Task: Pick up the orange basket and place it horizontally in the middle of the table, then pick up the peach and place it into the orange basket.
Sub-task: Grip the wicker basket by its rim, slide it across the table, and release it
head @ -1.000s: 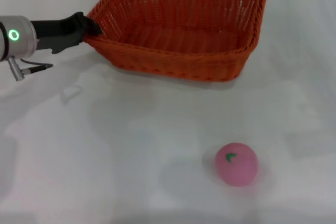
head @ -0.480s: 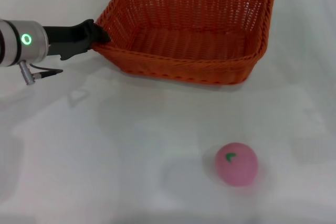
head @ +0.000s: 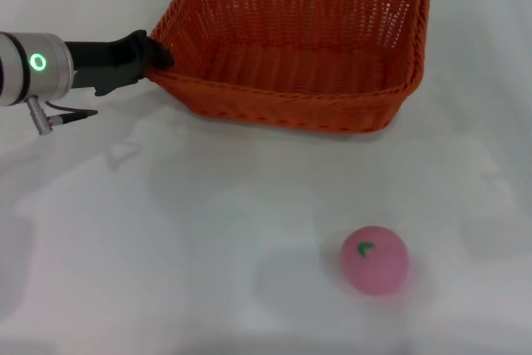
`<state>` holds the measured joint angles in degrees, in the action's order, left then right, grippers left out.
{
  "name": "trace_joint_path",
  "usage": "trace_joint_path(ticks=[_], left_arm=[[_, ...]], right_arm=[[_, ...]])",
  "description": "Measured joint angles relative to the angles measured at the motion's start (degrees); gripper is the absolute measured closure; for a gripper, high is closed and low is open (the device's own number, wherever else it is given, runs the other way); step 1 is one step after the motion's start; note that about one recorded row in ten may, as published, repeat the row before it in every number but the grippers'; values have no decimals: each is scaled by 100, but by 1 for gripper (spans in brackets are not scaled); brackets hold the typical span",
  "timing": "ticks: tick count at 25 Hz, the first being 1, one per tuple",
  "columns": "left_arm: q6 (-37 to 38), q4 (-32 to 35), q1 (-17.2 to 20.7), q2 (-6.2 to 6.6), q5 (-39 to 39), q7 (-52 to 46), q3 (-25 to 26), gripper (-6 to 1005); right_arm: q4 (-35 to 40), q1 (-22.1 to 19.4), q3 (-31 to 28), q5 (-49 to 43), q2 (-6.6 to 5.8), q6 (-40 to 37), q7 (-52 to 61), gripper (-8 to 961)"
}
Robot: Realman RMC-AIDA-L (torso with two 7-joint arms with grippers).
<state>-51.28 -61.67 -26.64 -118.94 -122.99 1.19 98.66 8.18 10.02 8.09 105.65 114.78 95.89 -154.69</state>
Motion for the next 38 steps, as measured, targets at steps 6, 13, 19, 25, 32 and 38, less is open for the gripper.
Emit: trace_joint_path(ticks=[6,13,19,25,32,38], left_arm=[[-2,-10,23,4,132,9,12,725],[-26,66,27,16,437,301,30,573],[-151,56,156,20,461,594,179,425],[-377,258,263,14,774,1526,680,319],[-696,437,275,15,1124,2913,904,323],[-1072,374,595,17,1995,5086,1485,324]], right_arm=[[0,-3,0,0,0,2,0,114],[-47,-25,-8,7,0,52,-7,114],[-66,-27,-10,9,9,120,-6,114],[-140,-8,-9,9,10,179,-1,114],[-207,16,-9,8,18,230,0,115],[-210,-58,-6,-2,16,258,0,115]])
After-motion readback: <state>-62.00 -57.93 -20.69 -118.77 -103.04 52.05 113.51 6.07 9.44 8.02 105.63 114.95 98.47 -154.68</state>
